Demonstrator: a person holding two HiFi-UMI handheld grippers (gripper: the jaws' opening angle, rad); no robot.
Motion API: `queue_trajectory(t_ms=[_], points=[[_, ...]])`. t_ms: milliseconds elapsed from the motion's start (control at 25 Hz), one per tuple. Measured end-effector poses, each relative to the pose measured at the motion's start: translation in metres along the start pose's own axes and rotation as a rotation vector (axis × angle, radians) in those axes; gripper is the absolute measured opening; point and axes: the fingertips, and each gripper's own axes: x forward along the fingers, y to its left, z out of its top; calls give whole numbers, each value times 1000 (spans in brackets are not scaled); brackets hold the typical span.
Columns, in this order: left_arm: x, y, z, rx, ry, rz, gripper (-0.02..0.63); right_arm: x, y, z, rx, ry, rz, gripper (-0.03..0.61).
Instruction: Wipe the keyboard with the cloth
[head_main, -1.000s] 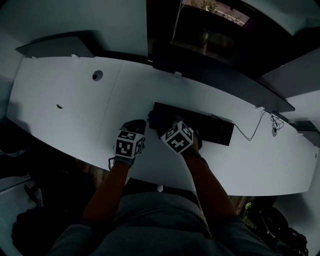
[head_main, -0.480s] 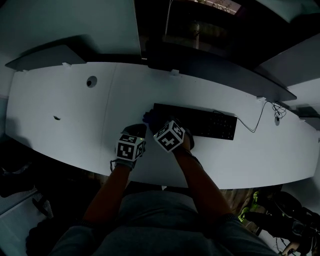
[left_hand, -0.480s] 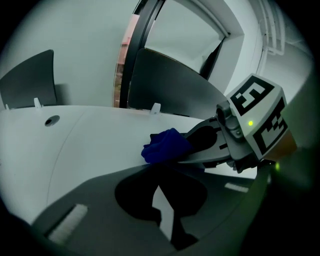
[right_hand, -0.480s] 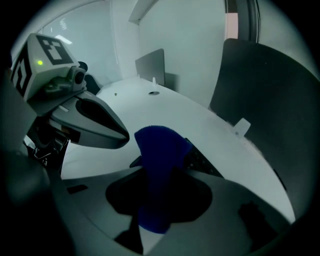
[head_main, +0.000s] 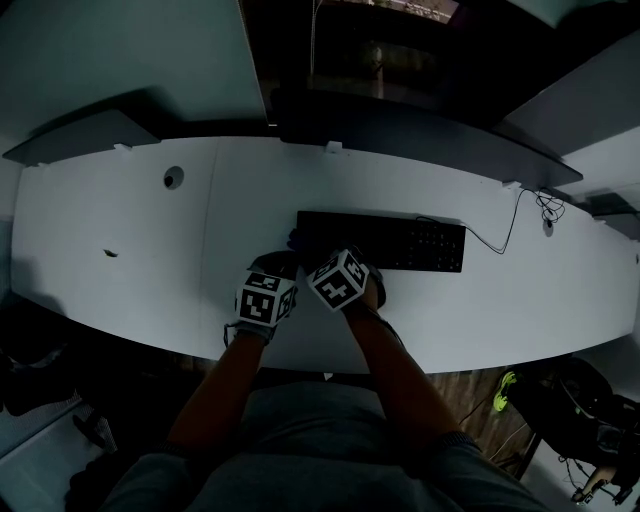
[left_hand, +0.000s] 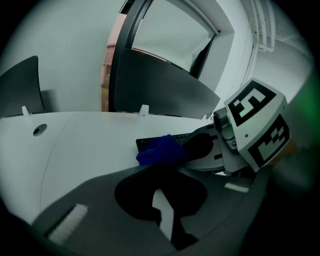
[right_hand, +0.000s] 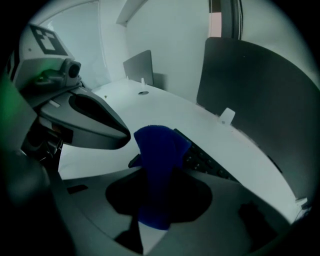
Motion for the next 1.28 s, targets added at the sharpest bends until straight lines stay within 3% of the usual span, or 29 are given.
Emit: queue_trajectory(t_ms=[440, 1280], points=[[15, -26, 6, 5, 10, 20, 8, -18, -25, -35, 64, -8, -31, 117], [69, -122, 28, 88, 34, -46, 8, -70, -105, -130, 193, 7, -125, 117]])
